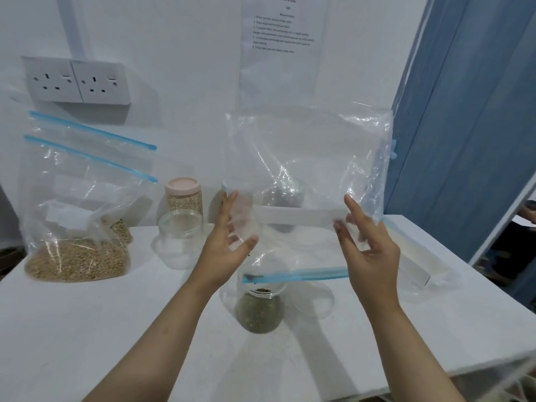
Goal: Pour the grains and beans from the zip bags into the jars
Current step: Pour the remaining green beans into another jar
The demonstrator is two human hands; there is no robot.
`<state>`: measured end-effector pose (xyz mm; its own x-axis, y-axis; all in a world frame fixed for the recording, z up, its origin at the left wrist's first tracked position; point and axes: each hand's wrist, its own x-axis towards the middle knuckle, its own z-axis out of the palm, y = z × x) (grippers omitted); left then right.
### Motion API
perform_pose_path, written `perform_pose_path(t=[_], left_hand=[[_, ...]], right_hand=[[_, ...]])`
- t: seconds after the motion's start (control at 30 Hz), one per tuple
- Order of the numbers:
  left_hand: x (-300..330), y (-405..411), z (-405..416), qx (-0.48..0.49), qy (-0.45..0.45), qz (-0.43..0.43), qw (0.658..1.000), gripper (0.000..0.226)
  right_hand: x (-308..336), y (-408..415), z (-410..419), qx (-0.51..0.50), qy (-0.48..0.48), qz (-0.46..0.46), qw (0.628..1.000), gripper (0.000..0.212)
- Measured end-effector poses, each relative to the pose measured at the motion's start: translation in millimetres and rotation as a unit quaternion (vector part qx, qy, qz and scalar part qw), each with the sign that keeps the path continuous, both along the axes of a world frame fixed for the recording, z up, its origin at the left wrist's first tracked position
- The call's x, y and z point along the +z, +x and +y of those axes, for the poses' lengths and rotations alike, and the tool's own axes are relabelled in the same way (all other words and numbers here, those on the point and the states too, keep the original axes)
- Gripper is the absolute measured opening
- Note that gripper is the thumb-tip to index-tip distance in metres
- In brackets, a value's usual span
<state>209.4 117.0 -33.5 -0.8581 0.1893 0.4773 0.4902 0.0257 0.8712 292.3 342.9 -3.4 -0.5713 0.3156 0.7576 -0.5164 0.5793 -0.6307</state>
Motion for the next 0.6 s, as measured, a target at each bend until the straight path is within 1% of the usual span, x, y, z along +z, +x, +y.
perform_pose_path(t=[0.07,0.13,0.27,0.4,0.6], left_hand=[[-11,4,-1,-0.018,-0.027,-0.014,0.999,0.098],[-15,5,-2,-0.024,-0.050,-0.020,0.998,0.098],[-12,0,-2,0.007,-0.064,0.001,0.998,0.096],[-14,-3,0,0.030,-0.091,0.022,0.995,0.086],[-20,0,-1,0.018,-0.092,0.010,0.995,0.077]], right_hand=[[-2,0,3,0.003,-0.008,-0.004,1.000,0.047],[-2,1,6,0.007,-0.020,-0.004,1.000,0.048],[3,3,7,0.008,-0.033,-0.014,0.999,0.047],[4,3,9,0.028,-0.034,-0.019,0.999,0.048],[0,-4,11,0.039,-0.034,-0.014,0.999,0.049]])
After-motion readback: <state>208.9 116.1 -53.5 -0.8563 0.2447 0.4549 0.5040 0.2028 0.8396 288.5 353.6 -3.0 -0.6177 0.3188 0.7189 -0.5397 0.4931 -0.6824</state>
